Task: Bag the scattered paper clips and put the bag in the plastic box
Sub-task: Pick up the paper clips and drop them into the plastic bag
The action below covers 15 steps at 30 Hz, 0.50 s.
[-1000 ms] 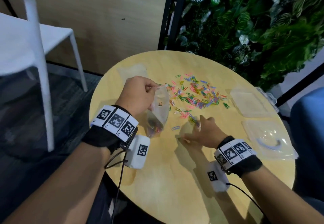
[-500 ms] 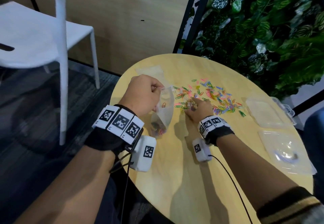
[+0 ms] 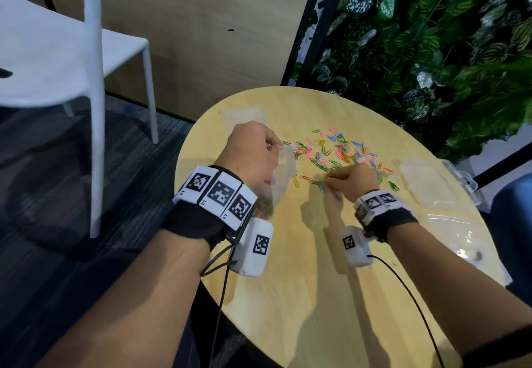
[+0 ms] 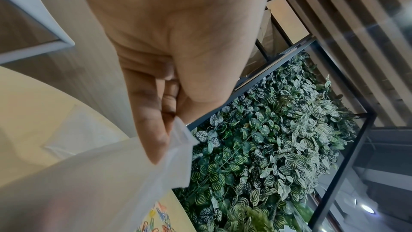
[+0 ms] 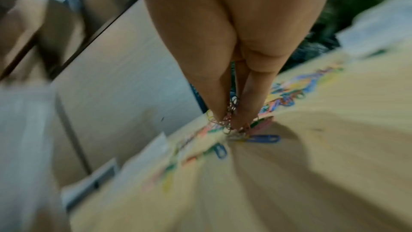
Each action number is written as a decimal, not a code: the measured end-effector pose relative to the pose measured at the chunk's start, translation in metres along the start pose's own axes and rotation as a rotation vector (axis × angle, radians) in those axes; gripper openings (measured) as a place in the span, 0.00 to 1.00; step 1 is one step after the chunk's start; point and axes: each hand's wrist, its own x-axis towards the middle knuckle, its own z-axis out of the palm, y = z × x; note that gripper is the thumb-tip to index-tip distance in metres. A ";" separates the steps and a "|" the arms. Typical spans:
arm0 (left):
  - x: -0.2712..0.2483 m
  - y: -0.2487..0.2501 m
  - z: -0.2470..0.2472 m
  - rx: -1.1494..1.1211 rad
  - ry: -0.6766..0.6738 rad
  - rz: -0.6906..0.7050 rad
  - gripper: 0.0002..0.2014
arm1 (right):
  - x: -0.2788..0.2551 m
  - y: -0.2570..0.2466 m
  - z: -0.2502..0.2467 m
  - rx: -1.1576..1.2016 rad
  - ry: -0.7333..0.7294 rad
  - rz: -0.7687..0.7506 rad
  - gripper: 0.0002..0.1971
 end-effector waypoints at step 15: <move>-0.009 0.014 0.032 -0.015 -0.085 -0.009 0.09 | -0.074 -0.057 -0.036 1.140 -0.556 0.054 0.11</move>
